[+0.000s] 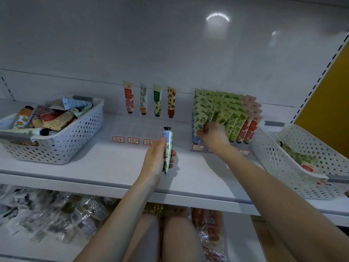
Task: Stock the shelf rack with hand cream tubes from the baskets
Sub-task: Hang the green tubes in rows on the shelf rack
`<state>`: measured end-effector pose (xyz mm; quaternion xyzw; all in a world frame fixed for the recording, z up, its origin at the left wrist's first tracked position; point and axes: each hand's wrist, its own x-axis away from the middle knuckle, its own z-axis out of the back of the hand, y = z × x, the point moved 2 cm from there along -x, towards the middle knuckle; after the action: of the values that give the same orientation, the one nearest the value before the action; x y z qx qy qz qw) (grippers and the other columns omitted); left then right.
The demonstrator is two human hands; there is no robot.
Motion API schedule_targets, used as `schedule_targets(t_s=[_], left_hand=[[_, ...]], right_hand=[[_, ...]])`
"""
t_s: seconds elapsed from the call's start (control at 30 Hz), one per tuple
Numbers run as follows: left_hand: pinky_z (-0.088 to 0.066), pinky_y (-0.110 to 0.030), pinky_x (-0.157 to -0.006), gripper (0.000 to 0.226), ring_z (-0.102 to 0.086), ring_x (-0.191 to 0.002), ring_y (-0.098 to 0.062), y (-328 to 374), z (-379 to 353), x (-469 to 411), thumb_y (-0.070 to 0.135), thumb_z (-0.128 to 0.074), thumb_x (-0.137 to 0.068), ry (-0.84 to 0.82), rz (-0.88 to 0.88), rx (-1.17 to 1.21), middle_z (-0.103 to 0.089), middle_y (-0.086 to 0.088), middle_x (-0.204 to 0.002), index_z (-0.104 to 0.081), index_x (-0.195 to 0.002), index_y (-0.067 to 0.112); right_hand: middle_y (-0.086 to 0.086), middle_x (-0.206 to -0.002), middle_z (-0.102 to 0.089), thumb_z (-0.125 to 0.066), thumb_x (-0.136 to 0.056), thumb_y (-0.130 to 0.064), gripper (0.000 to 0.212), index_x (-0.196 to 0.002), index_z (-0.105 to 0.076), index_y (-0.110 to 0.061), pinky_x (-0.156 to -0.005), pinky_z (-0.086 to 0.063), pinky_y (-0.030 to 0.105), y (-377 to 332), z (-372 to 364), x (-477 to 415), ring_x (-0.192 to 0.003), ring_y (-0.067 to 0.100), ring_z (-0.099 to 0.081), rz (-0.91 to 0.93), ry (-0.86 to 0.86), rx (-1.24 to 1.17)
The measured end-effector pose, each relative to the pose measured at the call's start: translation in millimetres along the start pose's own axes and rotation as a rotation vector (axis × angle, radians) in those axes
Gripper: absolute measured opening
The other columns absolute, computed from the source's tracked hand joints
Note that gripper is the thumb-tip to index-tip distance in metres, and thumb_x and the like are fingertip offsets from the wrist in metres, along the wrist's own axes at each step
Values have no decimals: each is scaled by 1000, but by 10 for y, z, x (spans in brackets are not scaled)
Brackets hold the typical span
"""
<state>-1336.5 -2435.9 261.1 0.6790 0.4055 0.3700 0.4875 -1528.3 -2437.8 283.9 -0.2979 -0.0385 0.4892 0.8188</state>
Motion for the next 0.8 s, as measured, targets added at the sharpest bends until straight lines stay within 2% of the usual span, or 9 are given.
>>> schedule_targets(t_s=[0.17,0.27,0.53,0.7,0.8], left_hand=[[-44,-24,-58,30,-49,-60,-12,22,1,15,30,-32,-101,6,-12,6,-58,-4,-70,-56,-93,15],[-43,-24,-58,30,-49,-61,-12,33,8,25,29,-31,-102,10,-22,-4,-58,-4,-71,-55,-90,16],[-44,-24,-59,30,-49,-62,-13,68,3,43,29,-31,-101,9,-21,-11,-58,-5,-72,-55,-91,15],[-44,-24,-58,34,-50,-62,-13,81,-36,34,29,-30,-102,5,-10,-25,-58,-5,-73,-55,-108,6],[-44,-23,-57,40,-50,-61,-12,76,-58,28,30,-31,-101,-2,-9,-41,-58,-4,-73,-56,-115,2]], right_hand=[[3,-55,-35,-53,-90,-13,42,-56,-29,-13,-51,-28,29,-32,-60,-3,-63,25,-43,29,11,34],[2,-55,-34,-51,-92,-13,42,-56,-28,-14,-57,-32,28,-49,-67,-2,-65,25,-46,41,4,71],[3,-56,-37,-51,-91,-11,40,-57,-31,-12,-57,-31,28,-29,-4,-1,-62,24,-42,-22,-49,-6],[2,-59,-37,-50,-93,-12,40,-58,-32,-12,-47,-27,29,-32,35,-16,-66,23,-41,-46,-101,-6],[2,-60,-36,-48,-93,-9,39,-58,-31,-12,-46,-25,27,-49,25,-28,-69,23,-40,-54,-108,-5]])
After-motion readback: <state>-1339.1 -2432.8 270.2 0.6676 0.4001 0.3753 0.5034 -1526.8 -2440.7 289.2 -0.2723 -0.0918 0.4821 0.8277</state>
